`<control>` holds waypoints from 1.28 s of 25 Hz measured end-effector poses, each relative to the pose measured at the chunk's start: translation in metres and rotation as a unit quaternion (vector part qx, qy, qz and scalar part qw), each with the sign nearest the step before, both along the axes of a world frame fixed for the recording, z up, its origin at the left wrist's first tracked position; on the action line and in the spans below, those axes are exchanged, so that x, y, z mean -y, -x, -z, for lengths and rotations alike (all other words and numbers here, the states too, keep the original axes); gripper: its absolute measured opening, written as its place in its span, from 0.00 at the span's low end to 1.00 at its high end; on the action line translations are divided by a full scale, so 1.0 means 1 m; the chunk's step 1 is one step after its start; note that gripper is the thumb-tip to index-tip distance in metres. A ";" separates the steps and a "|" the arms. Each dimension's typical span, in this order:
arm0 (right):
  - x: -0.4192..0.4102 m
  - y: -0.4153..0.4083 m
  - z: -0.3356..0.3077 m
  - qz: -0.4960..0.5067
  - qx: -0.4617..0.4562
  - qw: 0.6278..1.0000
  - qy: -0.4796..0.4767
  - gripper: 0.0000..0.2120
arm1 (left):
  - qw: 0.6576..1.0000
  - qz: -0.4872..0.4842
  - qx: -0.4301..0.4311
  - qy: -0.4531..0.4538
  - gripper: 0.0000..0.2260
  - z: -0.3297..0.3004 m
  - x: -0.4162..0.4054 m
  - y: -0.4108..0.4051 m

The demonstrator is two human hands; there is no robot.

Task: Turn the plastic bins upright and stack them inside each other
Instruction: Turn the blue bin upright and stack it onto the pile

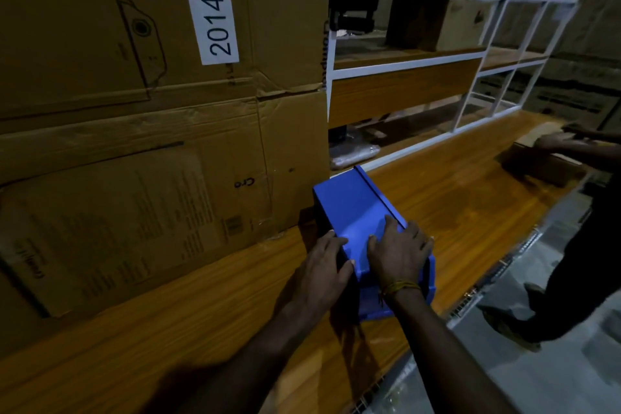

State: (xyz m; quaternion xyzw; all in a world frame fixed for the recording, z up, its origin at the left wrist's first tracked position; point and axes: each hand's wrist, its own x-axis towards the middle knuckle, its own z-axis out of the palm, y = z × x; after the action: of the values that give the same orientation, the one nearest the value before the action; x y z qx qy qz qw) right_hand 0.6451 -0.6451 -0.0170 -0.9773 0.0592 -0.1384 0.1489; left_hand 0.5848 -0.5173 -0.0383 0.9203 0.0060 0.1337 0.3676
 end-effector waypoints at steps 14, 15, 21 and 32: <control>-0.027 0.051 -0.014 -0.135 0.046 0.987 -0.069 0.12 | 0.981 -0.160 0.038 -0.100 0.22 -0.010 -0.053 0.040; -0.033 0.060 -0.015 -0.160 0.051 0.983 -0.073 0.12 | 0.980 -0.168 0.038 -0.101 0.21 -0.012 -0.063 0.052; -0.072 0.116 -0.015 -0.263 0.038 0.961 -0.077 0.16 | 0.970 -0.230 0.073 -0.028 0.10 -0.027 -0.168 0.137; -0.167 0.261 0.009 -0.202 0.054 0.962 -0.177 0.11 | 0.959 -0.265 0.091 0.052 0.02 -0.024 -0.207 0.290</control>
State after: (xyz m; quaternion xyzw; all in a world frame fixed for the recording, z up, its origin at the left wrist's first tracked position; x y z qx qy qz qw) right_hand 0.3841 -0.4786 -0.0257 -0.9181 -0.1242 -0.1448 0.3474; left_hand 0.2944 -0.3106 -0.0146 0.8491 0.2228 0.3090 0.3658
